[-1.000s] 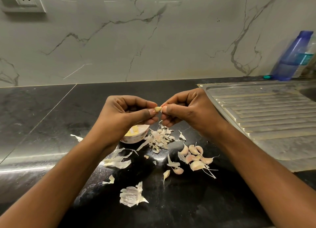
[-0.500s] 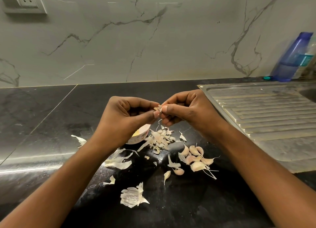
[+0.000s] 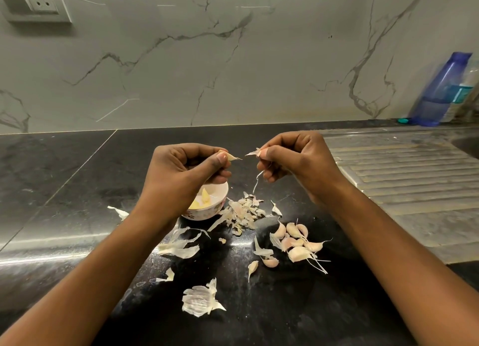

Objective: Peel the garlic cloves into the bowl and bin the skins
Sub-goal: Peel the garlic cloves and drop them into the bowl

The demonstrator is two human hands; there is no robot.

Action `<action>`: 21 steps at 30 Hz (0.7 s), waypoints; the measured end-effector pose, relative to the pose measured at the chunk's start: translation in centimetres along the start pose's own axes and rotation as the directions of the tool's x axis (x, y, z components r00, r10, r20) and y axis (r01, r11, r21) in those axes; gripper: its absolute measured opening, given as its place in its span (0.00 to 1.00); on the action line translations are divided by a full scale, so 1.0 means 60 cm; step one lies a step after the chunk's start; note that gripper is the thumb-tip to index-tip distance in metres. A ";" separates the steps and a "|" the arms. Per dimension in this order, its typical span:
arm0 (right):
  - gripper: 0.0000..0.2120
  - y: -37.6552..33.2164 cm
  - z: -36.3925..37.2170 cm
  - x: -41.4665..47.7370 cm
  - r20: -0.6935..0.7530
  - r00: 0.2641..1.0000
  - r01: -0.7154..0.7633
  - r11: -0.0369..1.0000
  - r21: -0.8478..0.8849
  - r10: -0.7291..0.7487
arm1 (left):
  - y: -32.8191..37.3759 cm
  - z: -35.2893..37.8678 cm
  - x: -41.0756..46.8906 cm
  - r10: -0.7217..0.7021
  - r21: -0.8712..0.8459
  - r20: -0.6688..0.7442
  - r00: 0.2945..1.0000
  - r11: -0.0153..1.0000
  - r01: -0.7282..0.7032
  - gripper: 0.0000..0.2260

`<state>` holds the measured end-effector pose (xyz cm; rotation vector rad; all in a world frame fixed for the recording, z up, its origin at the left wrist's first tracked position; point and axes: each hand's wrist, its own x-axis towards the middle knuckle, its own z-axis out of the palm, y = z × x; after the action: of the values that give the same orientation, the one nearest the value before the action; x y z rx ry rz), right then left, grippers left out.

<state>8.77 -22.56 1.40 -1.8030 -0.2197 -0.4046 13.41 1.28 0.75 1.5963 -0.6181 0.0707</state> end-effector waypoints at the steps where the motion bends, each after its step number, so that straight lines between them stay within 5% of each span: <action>1: 0.07 0.001 0.000 0.001 0.006 1.000 0.000 1.000 -0.023 0.000 | -0.001 0.000 0.000 -0.001 0.001 0.003 1.000 1.000 0.001 0.08; 8: 0.04 0.011 0.007 -0.001 0.108 0.994 0.025 0.979 -0.201 -0.003 | 0.000 0.004 -0.001 -0.032 -0.009 0.028 0.999 0.999 0.032 0.08; 21: 0.06 0.013 0.010 -0.001 0.146 0.987 0.097 0.978 -0.183 -0.071 | -0.005 0.007 -0.002 0.007 0.137 0.073 0.997 0.990 -0.017 0.06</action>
<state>9.10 -22.21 0.52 -2.0169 -0.3663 -0.3696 13.31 0.95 0.37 1.7342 -0.6915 0.0660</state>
